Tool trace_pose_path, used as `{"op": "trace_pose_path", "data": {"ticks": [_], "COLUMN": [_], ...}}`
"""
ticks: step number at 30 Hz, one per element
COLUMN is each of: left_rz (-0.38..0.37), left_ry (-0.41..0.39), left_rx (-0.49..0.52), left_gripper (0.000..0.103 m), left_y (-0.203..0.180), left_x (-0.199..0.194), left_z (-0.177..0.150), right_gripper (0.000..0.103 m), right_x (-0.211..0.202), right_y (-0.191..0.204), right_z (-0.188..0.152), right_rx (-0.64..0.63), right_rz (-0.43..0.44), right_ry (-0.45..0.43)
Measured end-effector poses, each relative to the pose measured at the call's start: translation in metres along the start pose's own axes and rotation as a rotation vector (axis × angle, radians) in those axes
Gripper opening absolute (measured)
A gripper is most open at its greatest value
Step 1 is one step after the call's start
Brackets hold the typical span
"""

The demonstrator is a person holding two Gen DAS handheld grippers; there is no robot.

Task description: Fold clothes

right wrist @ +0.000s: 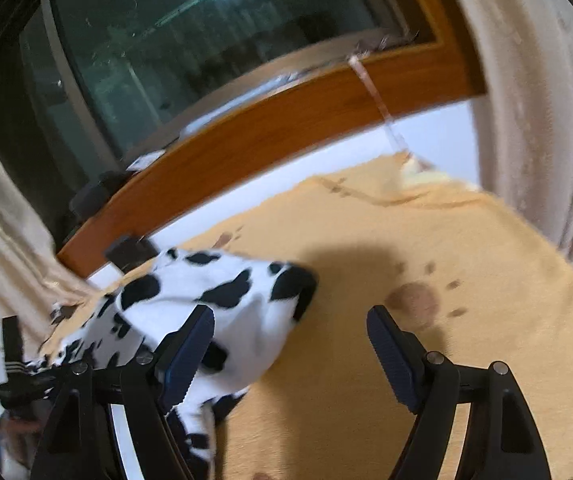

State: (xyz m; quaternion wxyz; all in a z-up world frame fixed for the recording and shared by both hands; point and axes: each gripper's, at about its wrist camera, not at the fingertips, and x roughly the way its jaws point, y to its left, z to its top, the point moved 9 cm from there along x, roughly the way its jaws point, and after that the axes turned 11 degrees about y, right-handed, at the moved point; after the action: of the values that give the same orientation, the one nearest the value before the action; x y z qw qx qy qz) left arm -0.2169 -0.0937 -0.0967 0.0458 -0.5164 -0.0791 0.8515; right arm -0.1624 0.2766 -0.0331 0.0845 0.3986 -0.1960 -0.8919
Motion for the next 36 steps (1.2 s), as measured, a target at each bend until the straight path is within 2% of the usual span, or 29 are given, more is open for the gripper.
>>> {"op": "trace_pose_path", "data": {"ticks": [2, 5, 6, 9, 10, 11, 12, 13, 15, 16, 19, 23, 26, 28, 30, 31, 32, 34, 36], "left_rz": [0.021, -0.011, -0.023, -0.040, -0.041, -0.042, -0.044, -0.040, -0.037, -0.037, -0.043, -0.061, -0.084, -0.108, -0.132, -0.138, -0.140, -0.140, -0.133], "left_ry": [0.005, 0.004, 0.002, 0.001, 0.002, 0.002, 0.003, 0.005, 0.007, 0.007, 0.007, 0.001, -0.005, -0.009, -0.013, -0.013, -0.013, -0.013, -0.011], "left_rx": [0.025, 0.018, 0.014, 0.011, 0.012, 0.014, 0.015, 0.019, 0.023, 0.023, 0.019, -0.002, -0.029, -0.052, -0.075, -0.079, -0.080, -0.080, -0.075], "left_gripper": [0.093, 0.097, 0.098, 0.100, 0.101, 0.101, 0.101, 0.101, 0.102, 0.102, 0.102, 0.102, 0.102, 0.102, 0.102, 0.102, 0.102, 0.102, 0.102], "left_y": [-0.004, -0.004, -0.004, -0.005, -0.005, -0.006, -0.006, -0.006, -0.006, -0.006, -0.005, -0.002, 0.003, 0.007, 0.010, 0.011, 0.011, 0.010, 0.009], "left_x": [0.003, 0.004, 0.004, 0.004, 0.004, 0.004, 0.004, 0.004, 0.004, 0.004, 0.003, 0.000, -0.003, -0.005, -0.007, -0.007, -0.007, -0.007, -0.007], "left_z": [0.000, 0.000, 0.000, 0.000, 0.000, 0.000, 0.001, 0.001, 0.001, 0.001, 0.002, 0.003, 0.004, 0.005, 0.006, 0.006, 0.006, 0.006, 0.006], "right_gripper": [0.081, 0.081, 0.081, 0.081, 0.080, 0.074, 0.061, 0.027, 0.022, 0.020, 0.020, 0.020, 0.021, 0.022, 0.032, 0.050, 0.062, 0.063, 0.064], "right_x": [0.015, 0.040, 0.048, 0.076, 0.081, 0.083, 0.086, 0.088, 0.086, 0.078, 0.054, 0.027, 0.027, 0.031, 0.037, 0.038, 0.035, 0.018, -0.006], "right_y": [0.000, 0.000, -0.002, 0.001, 0.004, 0.009, 0.015, 0.020, 0.028, 0.033, 0.048, 0.115, 0.192, 0.231, 0.251, 0.257, 0.257, 0.257, 0.246], "right_z": [0.005, 0.021, 0.027, 0.032, 0.033, 0.033, 0.032, 0.031, 0.030, 0.036, 0.054, 0.064, 0.035, -0.015, -0.060, -0.079, -0.089, -0.101, -0.098], "right_rx": [0.002, 0.010, 0.027, 0.086, 0.081, 0.054, 0.027, 0.002, -0.021, -0.023, -0.035, -0.216, -0.437, -0.562, -0.666, -0.714, -0.753, -0.805, -0.779], "right_rz": [-0.042, -0.063, -0.059, 0.031, 0.030, 0.017, 0.003, -0.009, -0.022, -0.024, -0.029, -0.006, 0.088, 0.214, 0.297, 0.319, 0.305, 0.276, 0.265], "right_ry": [0.066, 0.161, 0.183, 0.256, 0.260, 0.267, 0.274, 0.279, 0.273, 0.237, 0.130, 0.025, 0.052, 0.149, 0.245, 0.282, 0.275, 0.217, 0.150]}}
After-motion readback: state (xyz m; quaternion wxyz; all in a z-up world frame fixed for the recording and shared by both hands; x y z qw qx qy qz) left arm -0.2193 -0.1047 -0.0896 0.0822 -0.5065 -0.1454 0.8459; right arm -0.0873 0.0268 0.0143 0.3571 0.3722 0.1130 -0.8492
